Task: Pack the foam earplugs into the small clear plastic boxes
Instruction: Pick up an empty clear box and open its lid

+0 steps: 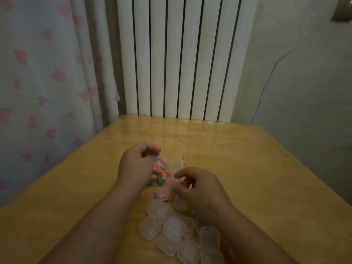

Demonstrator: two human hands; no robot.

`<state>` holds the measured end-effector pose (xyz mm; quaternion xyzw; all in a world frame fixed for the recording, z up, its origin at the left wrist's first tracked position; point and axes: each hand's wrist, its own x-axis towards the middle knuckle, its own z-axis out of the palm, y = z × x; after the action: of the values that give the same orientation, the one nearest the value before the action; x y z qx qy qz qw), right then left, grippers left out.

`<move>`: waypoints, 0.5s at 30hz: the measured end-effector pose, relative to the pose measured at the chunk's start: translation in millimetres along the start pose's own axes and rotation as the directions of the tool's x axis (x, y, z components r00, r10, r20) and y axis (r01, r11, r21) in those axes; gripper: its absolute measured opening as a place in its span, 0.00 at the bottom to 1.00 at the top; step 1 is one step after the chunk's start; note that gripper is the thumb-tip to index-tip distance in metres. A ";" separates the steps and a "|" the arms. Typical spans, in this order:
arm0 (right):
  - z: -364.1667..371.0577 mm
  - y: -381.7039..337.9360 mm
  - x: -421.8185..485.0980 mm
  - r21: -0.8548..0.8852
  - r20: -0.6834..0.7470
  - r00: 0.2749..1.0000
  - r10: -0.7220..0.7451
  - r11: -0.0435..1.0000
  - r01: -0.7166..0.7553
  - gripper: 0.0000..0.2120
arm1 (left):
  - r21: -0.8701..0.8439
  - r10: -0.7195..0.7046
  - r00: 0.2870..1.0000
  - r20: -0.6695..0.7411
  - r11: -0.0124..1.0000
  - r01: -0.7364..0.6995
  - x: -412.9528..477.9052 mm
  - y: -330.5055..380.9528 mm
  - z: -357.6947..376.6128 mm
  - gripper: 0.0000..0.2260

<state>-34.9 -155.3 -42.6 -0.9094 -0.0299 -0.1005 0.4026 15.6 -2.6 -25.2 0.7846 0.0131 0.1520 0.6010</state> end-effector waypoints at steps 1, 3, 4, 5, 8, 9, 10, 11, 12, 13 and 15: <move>0.2 0.2 -0.5 -0.019 0.024 1.000 0.001 1.000 0.000 0.10 | 0.008 0.005 1.000 0.003 1.000 -0.005 -0.2 -0.1 0.3 0.19; -2.8 1.8 0.1 -0.037 0.058 0.998 0.008 0.999 -0.006 0.16 | 0.071 0.023 1.000 0.003 0.997 -0.023 0.1 -2.1 0.0 0.19; -5.5 3.2 1.4 -0.040 0.052 0.999 0.017 0.999 -0.014 0.17 | 0.129 0.034 0.999 0.003 0.991 -0.034 1.2 -4.3 0.1 0.18; -8.2 4.6 3.3 -0.037 0.030 0.999 0.027 0.999 -0.025 0.16 | 0.191 0.046 0.999 0.008 0.981 -0.047 2.8 -6.7 0.3 0.18; -13.2 10.4 8.5 -0.034 -0.045 0.998 0.035 0.999 -0.037 0.12 | 0.415 0.086 0.992 0.094 0.902 -0.117 7.3 -13.2 0.9 0.17; -13.4 12.1 10.0 -0.047 -0.057 0.998 0.031 0.998 -0.034 0.11 | 0.511 0.096 0.986 0.135 0.846 -0.153 6.7 -13.4 0.9 0.18; -13.0 13.5 11.3 -0.063 -0.060 0.998 0.028 0.998 -0.031 0.11 | 0.581 0.106 0.982 0.160 0.794 -0.180 6.4 -13.8 1.0 0.19; -12.7 14.4 12.3 -0.080 -0.061 0.998 0.023 0.996 -0.028 0.11 | 0.627 0.114 0.979 0.170 0.754 -0.197 5.9 -13.3 0.8 0.19; -12.6 15.2 13.7 -0.095 -0.060 0.998 0.024 0.995 -0.029 0.11 | 0.657 0.123 0.977 0.172 0.725 -0.207 5.8 -13.5 0.3 0.19; -13.1 15.5 15.3 -0.108 -0.057 0.998 0.028 0.994 -0.034 0.11 | 0.683 0.128 0.976 0.174 0.698 -0.213 5.4 -13.2 0.0 0.18; -15.2 14.7 20.4 -0.133 -0.033 0.998 0.049 0.990 -0.053 0.11 | 0.738 0.125 0.973 0.195 0.634 -0.229 5.4 -14.7 -0.1 0.16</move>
<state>-15.4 -176.9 -39.1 -0.9331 0.0063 -0.1057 0.3437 23.1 2.6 -38.0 0.9684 -0.0396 0.1415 0.2014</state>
